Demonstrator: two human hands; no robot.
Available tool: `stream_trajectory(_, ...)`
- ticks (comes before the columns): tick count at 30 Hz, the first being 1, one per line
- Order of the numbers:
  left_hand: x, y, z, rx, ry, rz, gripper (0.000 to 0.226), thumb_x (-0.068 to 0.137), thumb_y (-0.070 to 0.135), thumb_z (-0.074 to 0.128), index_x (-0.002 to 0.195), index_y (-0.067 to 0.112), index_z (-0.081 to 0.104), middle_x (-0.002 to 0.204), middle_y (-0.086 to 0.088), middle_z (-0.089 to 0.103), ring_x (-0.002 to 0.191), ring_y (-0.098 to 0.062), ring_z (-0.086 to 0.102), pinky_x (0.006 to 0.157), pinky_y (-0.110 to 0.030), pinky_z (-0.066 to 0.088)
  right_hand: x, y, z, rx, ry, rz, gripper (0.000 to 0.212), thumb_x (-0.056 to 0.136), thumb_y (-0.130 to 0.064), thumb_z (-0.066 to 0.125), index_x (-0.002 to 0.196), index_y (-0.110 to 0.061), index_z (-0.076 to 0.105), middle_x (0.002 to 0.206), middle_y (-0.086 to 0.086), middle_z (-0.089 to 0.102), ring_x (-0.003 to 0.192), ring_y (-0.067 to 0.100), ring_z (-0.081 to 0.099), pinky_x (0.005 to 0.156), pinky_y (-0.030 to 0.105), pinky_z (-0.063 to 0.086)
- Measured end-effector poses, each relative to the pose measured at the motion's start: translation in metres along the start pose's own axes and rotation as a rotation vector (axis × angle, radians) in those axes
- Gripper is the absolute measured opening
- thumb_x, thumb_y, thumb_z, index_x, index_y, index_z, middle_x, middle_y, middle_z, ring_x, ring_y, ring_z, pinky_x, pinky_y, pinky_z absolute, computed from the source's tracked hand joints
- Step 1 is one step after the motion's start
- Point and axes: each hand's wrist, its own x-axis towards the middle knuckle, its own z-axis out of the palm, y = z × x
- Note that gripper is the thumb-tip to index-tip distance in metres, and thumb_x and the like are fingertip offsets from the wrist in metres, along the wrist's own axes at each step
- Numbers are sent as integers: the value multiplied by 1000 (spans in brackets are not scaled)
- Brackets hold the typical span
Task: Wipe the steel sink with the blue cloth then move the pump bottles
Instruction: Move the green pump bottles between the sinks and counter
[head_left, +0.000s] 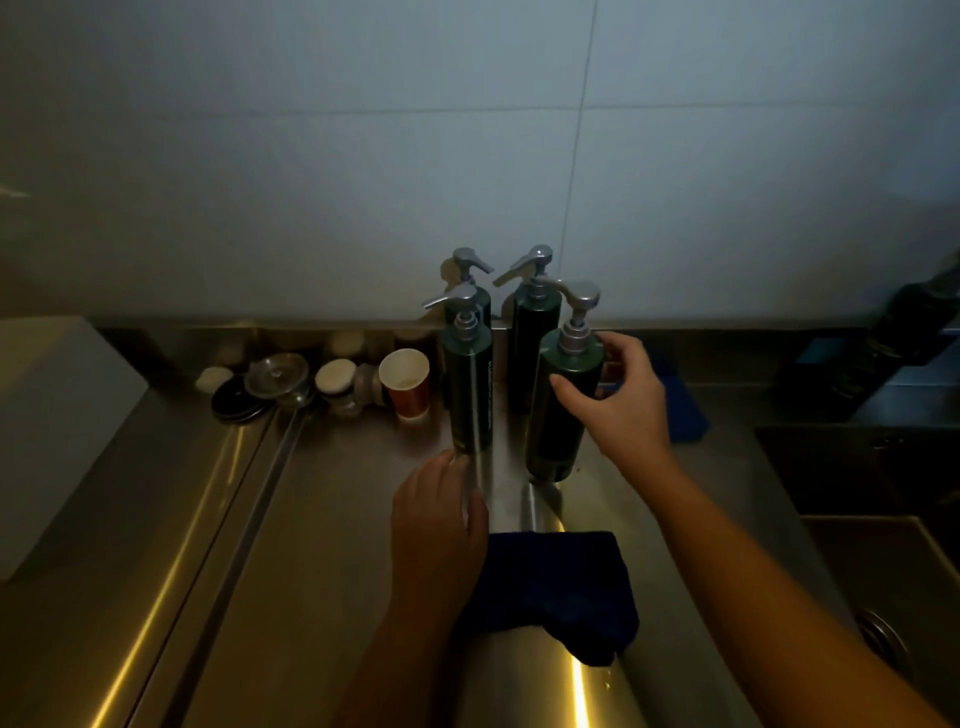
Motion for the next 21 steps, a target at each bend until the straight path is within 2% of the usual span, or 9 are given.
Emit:
stream_trajectory(6, 23, -8, 14, -42, -11, 31, 41, 84, 24, 41, 107, -2, 62, 108, -19, 65, 100, -31, 60, 89, -38, 37, 26, 18, 22, -15, 28, 37, 54, 73, -20, 74, 120, -21, 46, 118, -6, 51, 105, 8, 48, 74, 10, 39)
stream_trajectory(10, 31, -13, 23, -61, -22, 30, 42, 83, 25, 41, 106, -3, 63, 107, -20, 64, 98, -33, 61, 86, -40, 39, 40, 28, 33, -27, 31, 47, 56, 73, -21, 74, 122, -19, 46, 124, 0, 52, 109, 11, 49, 84, 21, 42)
stream_trajectory(13, 36, -16, 28, -67, -29, 30, 41, 84, 25, 41, 106, -2, 63, 108, -20, 64, 98, -32, 61, 85, -40, 41, 46, 33, 39, -38, 36, 45, 56, 73, -21, 74, 122, -17, 46, 124, 2, 53, 110, 13, 50, 87, 24, 43)
stream_trajectory(15, 38, -17, 31, -80, -25, 33, 41, 84, 24, 41, 105, -3, 63, 107, -20, 64, 98, -32, 61, 86, -39, 40, 49, 35, 43, -40, 40, 50, 55, 74, -20, 74, 121, -18, 46, 124, 2, 53, 109, 12, 49, 85, 21, 42)
stream_trajectory(19, 42, -19, 36, -73, -27, 40, 40, 84, 23, 40, 102, -3, 64, 106, -21, 64, 97, -32, 61, 86, -37, 38, 51, 39, 46, -38, 39, 41, 53, 74, -20, 74, 119, -17, 47, 123, 2, 53, 106, 9, 49, 76, 8, 38)
stream_trajectory(21, 42, -18, 38, -71, -34, 38, 40, 85, 23, 40, 103, -3, 64, 106, -20, 64, 98, -31, 60, 86, -36, 38, 52, 40, 46, -32, 30, 43, 53, 75, -20, 73, 120, -17, 46, 123, 2, 52, 106, 8, 48, 75, 6, 37)
